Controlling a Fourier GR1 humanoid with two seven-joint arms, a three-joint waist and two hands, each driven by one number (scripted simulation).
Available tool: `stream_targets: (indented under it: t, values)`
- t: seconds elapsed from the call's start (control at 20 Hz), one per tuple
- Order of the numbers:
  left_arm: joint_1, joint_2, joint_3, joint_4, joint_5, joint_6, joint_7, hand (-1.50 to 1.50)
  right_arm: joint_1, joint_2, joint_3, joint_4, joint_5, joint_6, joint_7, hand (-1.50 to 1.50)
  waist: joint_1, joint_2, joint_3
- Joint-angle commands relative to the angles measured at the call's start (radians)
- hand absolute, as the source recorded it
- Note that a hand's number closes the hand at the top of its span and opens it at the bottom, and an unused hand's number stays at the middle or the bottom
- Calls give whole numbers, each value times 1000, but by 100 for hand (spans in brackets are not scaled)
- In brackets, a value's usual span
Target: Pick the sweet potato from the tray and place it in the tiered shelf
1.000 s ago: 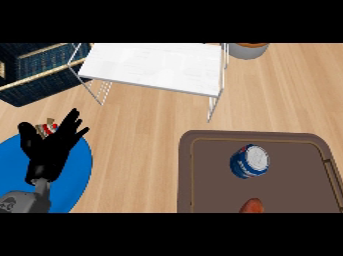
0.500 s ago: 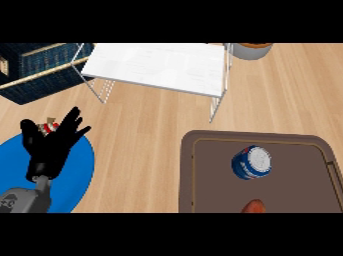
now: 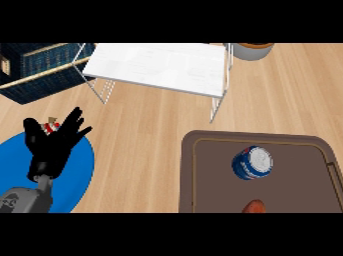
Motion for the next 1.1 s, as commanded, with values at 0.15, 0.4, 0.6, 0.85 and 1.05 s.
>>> stream_targets:
  t: [0.15,0.4,0.6,0.85,1.05]
  values:
    - [30,-5,-3,14,-1,-13,7,0,-142,102,114,40,369,34,244,-150,2,2,-3]
    - [51,-37,-2,21,-22,36,8,0,-266,264,200,109,646,133,415,-150,-24,-8,-1]
    - [33,-23,20,61,-18,-5,2,0,-453,332,238,187,794,216,549,-150,-44,-14,1]
    - [55,-9,45,-28,-23,10,87,0,-668,335,175,242,743,290,643,-150,-51,-21,3]
    - [113,-13,65,-34,-26,-29,44,0,-674,336,167,367,719,186,591,-150,-54,-23,3]
